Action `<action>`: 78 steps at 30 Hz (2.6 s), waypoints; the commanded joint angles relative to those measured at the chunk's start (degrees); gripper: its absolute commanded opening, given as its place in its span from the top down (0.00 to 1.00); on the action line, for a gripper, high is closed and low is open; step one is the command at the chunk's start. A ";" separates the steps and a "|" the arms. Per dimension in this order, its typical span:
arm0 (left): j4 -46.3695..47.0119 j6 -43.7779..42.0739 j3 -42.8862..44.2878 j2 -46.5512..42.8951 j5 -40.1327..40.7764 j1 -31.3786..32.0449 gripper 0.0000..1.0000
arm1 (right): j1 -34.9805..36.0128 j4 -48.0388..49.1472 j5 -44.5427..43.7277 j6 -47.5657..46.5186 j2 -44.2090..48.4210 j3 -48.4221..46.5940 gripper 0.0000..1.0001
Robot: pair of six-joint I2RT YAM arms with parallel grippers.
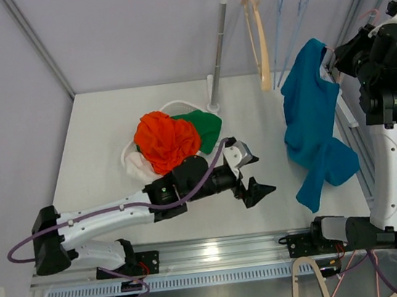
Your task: Remove the t-shirt from the hanger
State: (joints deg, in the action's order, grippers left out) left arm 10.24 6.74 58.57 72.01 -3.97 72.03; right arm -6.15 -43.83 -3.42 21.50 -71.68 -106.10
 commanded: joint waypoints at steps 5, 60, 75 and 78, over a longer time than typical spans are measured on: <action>10.23 -4.63 9.54 8.23 0.71 3.29 0.00 | 1.67 0.59 0.78 2.94 2.68 2.56 1.00; -6.89 15.38 19.66 17.83 -12.86 0.87 0.99 | 6.41 -26.82 -3.34 -4.53 -12.60 -28.97 1.00; -22.19 21.30 8.83 -8.27 8.92 -14.81 0.99 | 7.91 -16.64 -16.08 -7.25 -10.57 -25.46 1.00; -23.60 19.02 16.09 -9.95 4.51 -14.90 0.99 | 7.91 -11.73 -15.75 -8.31 -13.47 -24.68 1.00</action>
State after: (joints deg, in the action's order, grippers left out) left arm -13.17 28.53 66.65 64.51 4.16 57.52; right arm 1.56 -63.16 -17.65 15.00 -82.54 -129.95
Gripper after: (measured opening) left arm 0.011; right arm 0.038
